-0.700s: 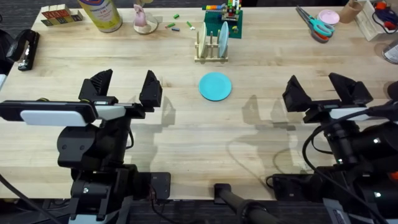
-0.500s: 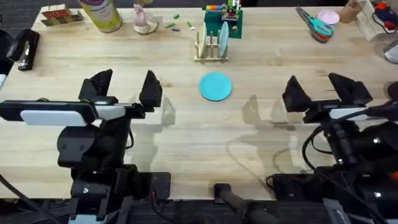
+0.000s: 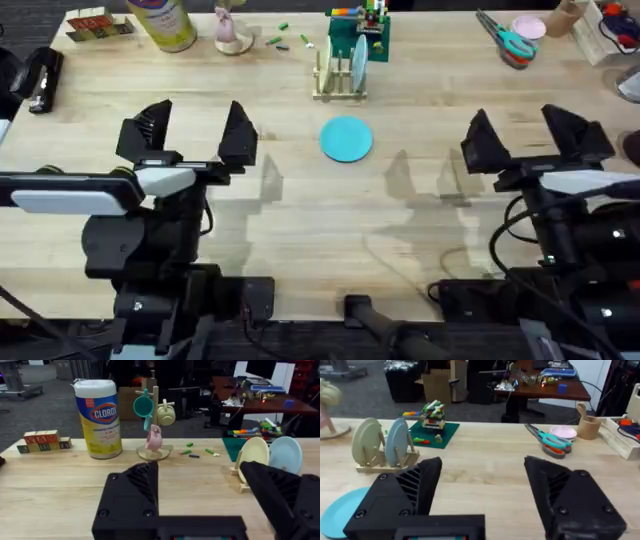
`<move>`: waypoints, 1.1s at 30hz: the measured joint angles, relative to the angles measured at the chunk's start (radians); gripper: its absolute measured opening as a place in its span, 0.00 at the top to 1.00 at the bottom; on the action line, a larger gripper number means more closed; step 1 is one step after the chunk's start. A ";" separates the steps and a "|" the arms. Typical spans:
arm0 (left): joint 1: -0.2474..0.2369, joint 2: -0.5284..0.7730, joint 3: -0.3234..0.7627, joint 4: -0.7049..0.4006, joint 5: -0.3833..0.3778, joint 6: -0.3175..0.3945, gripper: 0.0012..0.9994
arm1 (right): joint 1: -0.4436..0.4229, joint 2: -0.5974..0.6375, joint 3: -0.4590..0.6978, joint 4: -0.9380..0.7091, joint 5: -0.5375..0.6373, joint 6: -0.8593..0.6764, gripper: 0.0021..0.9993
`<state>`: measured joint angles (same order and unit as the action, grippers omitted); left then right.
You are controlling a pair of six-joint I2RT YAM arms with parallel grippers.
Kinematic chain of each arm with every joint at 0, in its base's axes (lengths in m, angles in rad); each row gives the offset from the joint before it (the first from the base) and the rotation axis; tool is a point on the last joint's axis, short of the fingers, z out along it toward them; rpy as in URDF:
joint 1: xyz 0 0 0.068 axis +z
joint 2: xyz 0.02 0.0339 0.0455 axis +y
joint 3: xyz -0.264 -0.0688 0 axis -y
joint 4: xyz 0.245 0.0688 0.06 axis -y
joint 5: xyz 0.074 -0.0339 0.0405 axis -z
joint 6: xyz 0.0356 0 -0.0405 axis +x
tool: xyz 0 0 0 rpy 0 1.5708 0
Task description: Pick up the plates from the table one by one and place each into a slot on the dish rack.
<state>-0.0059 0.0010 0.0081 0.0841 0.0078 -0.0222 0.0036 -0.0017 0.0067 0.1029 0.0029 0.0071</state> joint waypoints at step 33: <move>0.000 0.679 0.938 -0.986 0.000 -0.042 0.01 | 0.000 0.628 0.867 -0.814 -0.058 0.001 0.00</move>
<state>-0.0056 0.6796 0.9459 -0.9015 0.0082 -0.0643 0.0036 0.6262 0.8737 -0.7107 -0.0548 0.0078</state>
